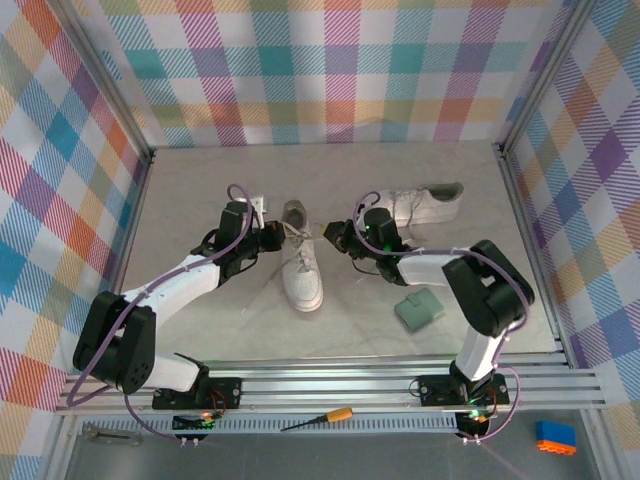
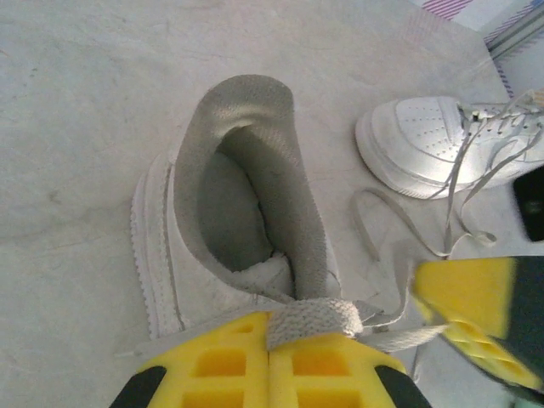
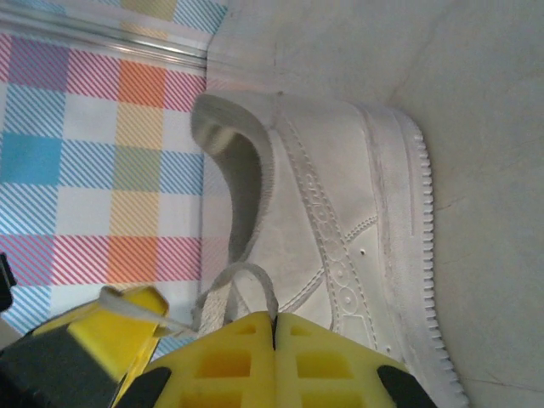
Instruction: Tie the shoes
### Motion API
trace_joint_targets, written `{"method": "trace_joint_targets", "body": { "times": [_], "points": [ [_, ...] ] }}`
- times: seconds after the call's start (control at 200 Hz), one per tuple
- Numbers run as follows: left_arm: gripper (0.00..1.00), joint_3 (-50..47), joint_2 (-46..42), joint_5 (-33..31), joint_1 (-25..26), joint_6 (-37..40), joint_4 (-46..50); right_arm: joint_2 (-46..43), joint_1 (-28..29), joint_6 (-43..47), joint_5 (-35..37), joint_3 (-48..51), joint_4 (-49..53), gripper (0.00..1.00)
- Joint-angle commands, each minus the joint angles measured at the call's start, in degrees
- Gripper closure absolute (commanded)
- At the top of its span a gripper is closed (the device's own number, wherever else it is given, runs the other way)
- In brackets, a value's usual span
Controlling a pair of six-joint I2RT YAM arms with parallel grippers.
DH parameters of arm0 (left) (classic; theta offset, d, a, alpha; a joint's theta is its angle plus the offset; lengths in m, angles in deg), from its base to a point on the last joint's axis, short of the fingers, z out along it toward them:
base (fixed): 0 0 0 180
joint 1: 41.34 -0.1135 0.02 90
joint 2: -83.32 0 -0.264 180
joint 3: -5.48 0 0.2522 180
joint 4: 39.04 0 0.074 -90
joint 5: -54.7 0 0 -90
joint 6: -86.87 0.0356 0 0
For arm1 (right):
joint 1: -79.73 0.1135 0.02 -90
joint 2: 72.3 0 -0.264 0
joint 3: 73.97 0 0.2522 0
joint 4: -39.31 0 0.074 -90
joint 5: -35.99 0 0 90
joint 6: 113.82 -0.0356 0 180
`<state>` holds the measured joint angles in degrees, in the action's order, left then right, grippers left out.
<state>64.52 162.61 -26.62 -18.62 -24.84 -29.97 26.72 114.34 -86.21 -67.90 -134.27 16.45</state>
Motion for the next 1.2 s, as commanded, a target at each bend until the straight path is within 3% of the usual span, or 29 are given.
{"method": "trace_joint_targets", "body": {
  "times": [0.0, 0.125, 0.25, 0.55, 0.65, 0.89, 1.08, 1.195],
  "points": [
    [1.00, 2.07, -2.63, -4.47, -0.37, 1.16, 2.59, -5.21, 0.70, 12.82, 3.36, -0.76, 13.75, 1.00],
    [1.00, 2.75, -2.12, -8.60, -1.37, 0.40, 5.82, -7.75, 1.05, 23.58, 6.22, -4.52, 27.85, 1.00],
    [1.00, 0.99, -3.11, -8.08, -2.76, -0.99, 5.55, -9.21, 1.72, 31.31, 12.64, -7.68, 38.57, 1.00],
    [1.00, -5.28, -4.82, -5.54, -5.47, -5.62, 0.48, -6.88, 1.86, 34.32, 22.60, -12.17, 52.07, 1.00],
    [1.00, -7.85, -3.40, -1.62, -7.69, -8.42, -3.20, -6.33, 1.87, 34.28, 23.09, -12.53, 52.92, 1.00],
    [1.00, -11.48, -2.40, 9.42, -7.95, -7.98, -14.19, -6.76, 3.13, 35.71, 15.62, -12.34, 47.88, 1.00],
    [1.00, -18.32, -4.62, 11.18, -8.20, -9.44, -26.62, -6.19, 5.35, 38.07, 20.83, -14.63, 51.83, 1.00],
    [1.00, -19.86, -1.30, 16.74, -8.22, -12.13, -36.77, -6.33, 6.01, 39.80, 18.65, -14.46, 51.37, 1.00]
  ]
}}
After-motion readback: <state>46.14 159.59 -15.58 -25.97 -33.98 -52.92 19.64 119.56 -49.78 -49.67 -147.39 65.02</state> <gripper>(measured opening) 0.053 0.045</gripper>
